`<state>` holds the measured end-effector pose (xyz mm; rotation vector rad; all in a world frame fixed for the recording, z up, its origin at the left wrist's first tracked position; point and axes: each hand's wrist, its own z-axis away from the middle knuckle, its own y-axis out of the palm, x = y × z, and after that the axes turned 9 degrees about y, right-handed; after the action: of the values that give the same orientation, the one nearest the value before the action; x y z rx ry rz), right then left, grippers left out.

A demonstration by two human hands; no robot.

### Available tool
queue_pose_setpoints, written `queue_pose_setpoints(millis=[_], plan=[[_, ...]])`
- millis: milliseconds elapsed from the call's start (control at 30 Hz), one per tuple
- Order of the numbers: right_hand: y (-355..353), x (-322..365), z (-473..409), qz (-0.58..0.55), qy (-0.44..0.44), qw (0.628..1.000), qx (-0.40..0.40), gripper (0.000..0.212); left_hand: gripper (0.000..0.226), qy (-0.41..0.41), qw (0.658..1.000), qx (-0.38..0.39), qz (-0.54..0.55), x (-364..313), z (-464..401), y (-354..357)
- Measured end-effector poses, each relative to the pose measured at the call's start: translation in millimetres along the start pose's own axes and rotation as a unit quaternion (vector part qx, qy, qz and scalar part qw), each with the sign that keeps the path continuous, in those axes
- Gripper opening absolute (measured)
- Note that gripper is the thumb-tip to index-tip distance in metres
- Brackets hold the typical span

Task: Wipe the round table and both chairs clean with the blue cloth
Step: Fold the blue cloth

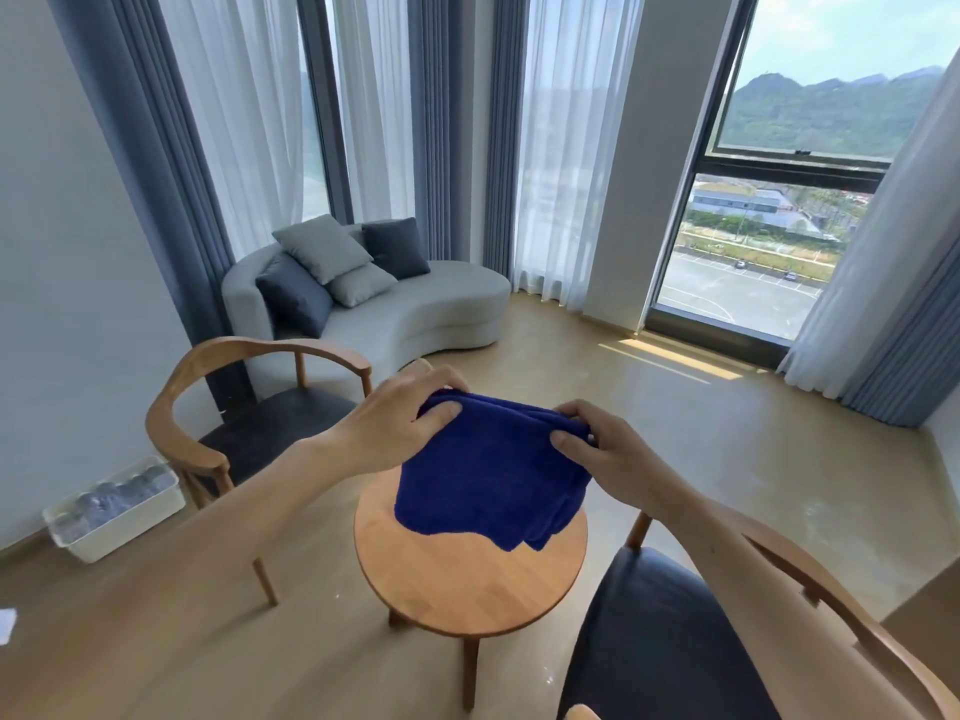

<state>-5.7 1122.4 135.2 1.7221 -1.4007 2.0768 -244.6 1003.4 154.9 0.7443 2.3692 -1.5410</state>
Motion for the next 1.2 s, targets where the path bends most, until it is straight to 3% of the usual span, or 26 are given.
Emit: queue_pose_setpoints(millis=[100, 200, 300, 333, 433, 567, 633, 800, 1000, 1200], plan=[[1, -5, -4, -0.024, 0.002, 0.999, 0.031, 0.017, 0.012, -0.071, 0.994, -0.023, 0.081, -1, 3, -1], [9, -13, -8, -0.056, 0.022, 0.996, 0.072, 0.042, 0.017, -0.165, 0.974, -0.007, 0.157, 6, 10, -4], [25, -20, -16, -0.04, 0.071, 0.995, 0.054, 0.059, 0.028, -0.217, 0.955, 0.039, 0.199, 22, 19, -6], [31, -21, -21, -0.044, 0.089, 0.994, 0.037, 0.06, 0.032, -0.232, 0.949, 0.044, 0.21, 29, 22, -6], [48, -25, -38, -0.071, 0.122, 0.99, -0.017, 0.031, 0.042, -0.273, 0.928, 0.046, 0.251, 55, 30, -5], [76, -29, -68, -0.087, 0.144, 0.985, -0.043, 0.017, 0.048, -0.267, 0.896, 0.128, 0.332, 107, 40, -6], [93, -31, -85, -0.092, 0.142, 0.984, -0.048, 0.017, 0.047, -0.255, 0.9, 0.172, 0.308, 139, 45, -1], [155, -45, -131, -0.055, 0.142, 0.985, -0.077, 0.021, 0.018, -0.245, 0.927, 0.121, 0.258, 241, 51, 19], [230, -72, -170, -0.072, 0.285, 0.952, -0.089, 0.024, 0.013, -0.21, 0.909, 0.112, 0.342, 336, 56, 44], [261, -104, -181, -0.081, 0.393, 0.912, -0.084, 0.021, 0.008, -0.23, 0.88, 0.212, 0.357, 389, 51, 93]])
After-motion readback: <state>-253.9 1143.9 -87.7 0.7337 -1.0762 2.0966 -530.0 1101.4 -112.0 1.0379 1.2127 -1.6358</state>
